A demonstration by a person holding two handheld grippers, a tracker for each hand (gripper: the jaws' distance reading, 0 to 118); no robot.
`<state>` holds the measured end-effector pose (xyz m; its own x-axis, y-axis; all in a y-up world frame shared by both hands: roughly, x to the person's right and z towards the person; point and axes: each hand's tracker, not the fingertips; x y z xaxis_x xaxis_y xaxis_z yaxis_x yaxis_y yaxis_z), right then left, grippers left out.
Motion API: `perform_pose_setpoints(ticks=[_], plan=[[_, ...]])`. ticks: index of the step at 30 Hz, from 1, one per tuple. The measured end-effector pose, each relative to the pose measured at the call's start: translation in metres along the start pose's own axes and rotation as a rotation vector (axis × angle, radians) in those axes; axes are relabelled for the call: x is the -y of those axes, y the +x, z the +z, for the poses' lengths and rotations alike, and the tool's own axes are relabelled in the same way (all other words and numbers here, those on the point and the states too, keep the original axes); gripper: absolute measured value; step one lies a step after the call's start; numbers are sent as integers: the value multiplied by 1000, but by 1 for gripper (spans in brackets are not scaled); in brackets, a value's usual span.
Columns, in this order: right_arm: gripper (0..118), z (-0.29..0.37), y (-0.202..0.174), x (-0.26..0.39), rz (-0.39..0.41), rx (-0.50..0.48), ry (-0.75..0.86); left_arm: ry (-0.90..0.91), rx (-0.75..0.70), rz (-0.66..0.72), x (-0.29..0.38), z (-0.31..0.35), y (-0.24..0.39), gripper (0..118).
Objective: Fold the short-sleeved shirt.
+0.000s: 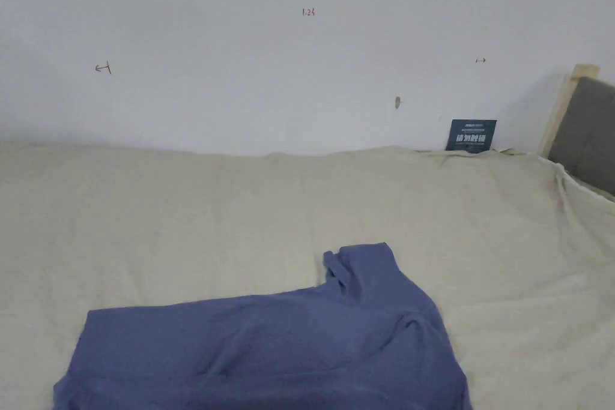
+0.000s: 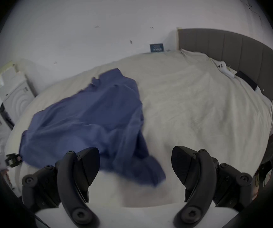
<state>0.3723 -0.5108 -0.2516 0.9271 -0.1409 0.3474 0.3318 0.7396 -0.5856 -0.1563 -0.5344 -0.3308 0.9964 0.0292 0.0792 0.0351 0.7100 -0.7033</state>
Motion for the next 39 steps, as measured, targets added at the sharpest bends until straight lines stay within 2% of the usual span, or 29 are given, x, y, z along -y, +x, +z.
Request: perform_pose_setpoints(ticks=[2, 3, 4, 5, 6, 7, 8, 9, 10, 12, 18, 25, 28, 29, 30, 31, 32, 33, 35, 36, 38, 39], plan=[[77, -31, 1, 1, 22, 2, -88, 5, -1, 13, 1, 0, 0, 12], [77, -41, 0, 3, 20, 4, -152, 9, 0, 19, 2, -1, -2, 12], [77, -40, -3, 7, 55, 40, -126, 13, 1, 30, 2, -1, -2, 12], [76, -31, -6, 8, 83, 13, -56, 16, 3, 39, 2, -1, -3, 12], [66, -26, -6, 6, 73, 12, -67, 23, 8, 44, 3, 0, -5, 12], [49, -24, -4, 3, 67, 9, -72, 33, 19, 55, 4, 1, -8, 12], [21, -20, -3, 1, 63, -4, -74, 38, 34, 73, 3, 4, -11, 12], [7, -18, 0, -2, 55, -33, -75, 41, 59, 104, 0, 9, -15, 11], [6, -17, 3, -6, 34, -92, -102, 42, 81, 140, -3, 15, -19, 11], [6, -6, 3, -11, 41, -63, -79, 25, 124, 195, -7, 23, -28, 9], [6, 36, 6, -19, 35, -97, -58, 67, 155, 173, -12, 68, -37, 8], [6, 93, 20, 32, 80, -77, -116, -13, 170, 154, 49, 121, -54, 8], [6, 93, 24, 55, 107, -59, -164, -49, 171, 176, 70, 126, -56, 8], [7, 89, 24, 59, 124, -59, -183, -59, 165, 176, 74, 124, -56, 9], [8, 86, 23, 63, 123, -59, -176, -61, 163, 174, 74, 122, -55, 16], [12, 84, 23, 65, 125, -60, -165, -70, 163, 173, 70, 118, -55, 27], [27, 84, 24, 62, 125, -64, -169, -70, 156, 172, 65, 120, -55, 45], [32, 90, 24, 59, 125, -56, -148, -56, 140, 182, 62, 126, -58, 51], [42, 117, 20, 52, 196, 7, -4, 53, 85, 180, 54, 149, -64, 57], [56, 135, 18, 44, 223, 20, 40, 88, 62, 169, 47, 163, -66, 62], [72, 170, 12, 31, 233, -35, 175, 164, 44, 146, 31, 188, -66, 68], [73, 185, 7, 22, 228, -71, 211, 230, 38, 140, 24, 204, -64, 69]])
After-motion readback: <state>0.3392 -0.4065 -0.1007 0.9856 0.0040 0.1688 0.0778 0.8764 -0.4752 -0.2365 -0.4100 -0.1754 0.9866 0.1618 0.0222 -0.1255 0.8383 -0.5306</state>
